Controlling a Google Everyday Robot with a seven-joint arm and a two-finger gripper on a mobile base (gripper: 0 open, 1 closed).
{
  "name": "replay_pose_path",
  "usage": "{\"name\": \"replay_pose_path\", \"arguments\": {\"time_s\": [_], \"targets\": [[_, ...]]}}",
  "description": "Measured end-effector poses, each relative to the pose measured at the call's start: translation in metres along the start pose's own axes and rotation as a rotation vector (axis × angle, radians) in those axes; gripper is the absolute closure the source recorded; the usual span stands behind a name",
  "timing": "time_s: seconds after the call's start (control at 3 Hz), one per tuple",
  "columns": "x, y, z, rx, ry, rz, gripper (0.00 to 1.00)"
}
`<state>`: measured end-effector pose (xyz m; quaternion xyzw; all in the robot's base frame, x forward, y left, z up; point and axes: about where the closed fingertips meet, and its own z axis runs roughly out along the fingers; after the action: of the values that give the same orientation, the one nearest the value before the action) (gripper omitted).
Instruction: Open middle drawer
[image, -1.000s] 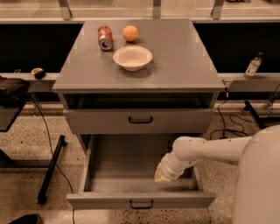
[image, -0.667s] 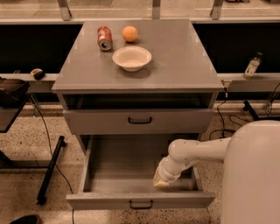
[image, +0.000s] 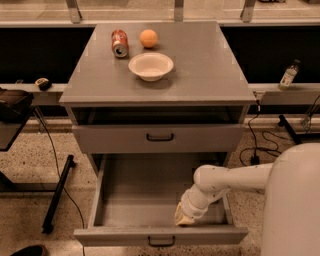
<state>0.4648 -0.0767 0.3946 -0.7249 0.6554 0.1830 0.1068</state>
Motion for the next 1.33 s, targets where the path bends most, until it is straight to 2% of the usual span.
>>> {"name": "replay_pose_path", "arguments": {"time_s": [0.33, 0.67, 1.0, 1.33], "targets": [[-0.012, 0.035, -0.004, -0.058, -0.049, -0.050, 1.00], [-0.016, 0.055, -0.008, -0.085, -0.077, -0.070, 1.00], [-0.021, 0.057, -0.033, -0.007, -0.136, -0.059, 1.00], [-0.019, 0.051, -0.078, 0.128, -0.158, -0.038, 1.00]]}}
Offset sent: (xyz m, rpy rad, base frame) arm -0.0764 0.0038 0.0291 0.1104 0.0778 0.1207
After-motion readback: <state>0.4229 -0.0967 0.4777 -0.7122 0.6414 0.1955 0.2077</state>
